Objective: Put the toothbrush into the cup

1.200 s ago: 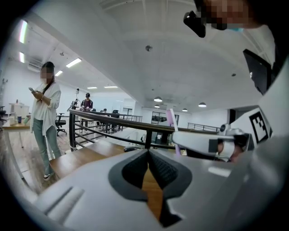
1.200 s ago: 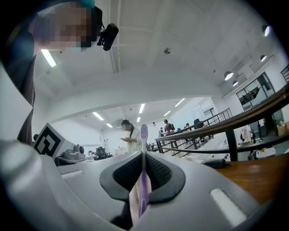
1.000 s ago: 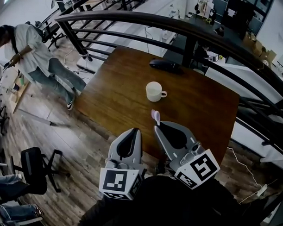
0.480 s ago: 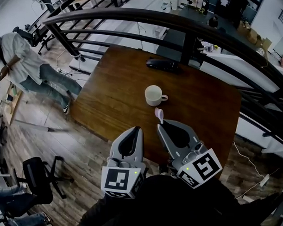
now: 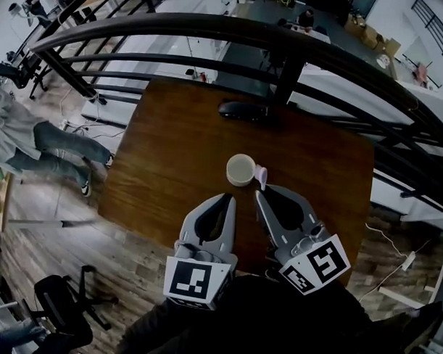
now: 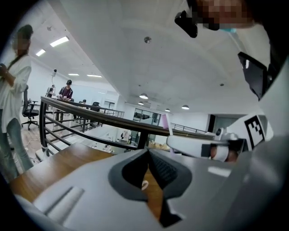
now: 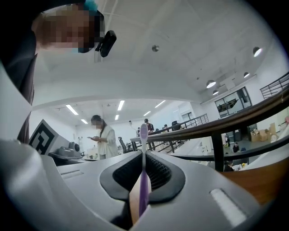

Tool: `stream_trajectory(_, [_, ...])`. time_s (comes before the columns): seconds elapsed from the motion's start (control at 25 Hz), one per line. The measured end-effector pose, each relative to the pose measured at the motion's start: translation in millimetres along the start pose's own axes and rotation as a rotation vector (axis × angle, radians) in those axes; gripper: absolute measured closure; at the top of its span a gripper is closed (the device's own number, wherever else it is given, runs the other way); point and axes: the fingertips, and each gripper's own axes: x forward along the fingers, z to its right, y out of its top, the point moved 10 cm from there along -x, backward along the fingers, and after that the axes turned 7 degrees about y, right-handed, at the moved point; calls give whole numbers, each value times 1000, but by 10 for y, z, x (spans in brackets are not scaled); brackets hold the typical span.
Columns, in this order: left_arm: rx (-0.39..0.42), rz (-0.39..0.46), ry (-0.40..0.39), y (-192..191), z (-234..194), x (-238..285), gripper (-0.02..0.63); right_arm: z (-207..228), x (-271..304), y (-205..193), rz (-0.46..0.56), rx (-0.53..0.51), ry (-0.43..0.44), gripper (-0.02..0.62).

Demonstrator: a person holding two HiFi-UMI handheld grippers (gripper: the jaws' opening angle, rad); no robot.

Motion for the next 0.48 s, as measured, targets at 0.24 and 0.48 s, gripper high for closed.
stream_trajectory(0.24, [-29, -48, -94, 57, -351, 430, 598, 176, 480, 27, -14, 10, -65, 572])
stream_trajectory(0.48, [-61, -123, -97, -43, -650, 851, 597, 491, 823, -156, -39, 58, -99, 572])
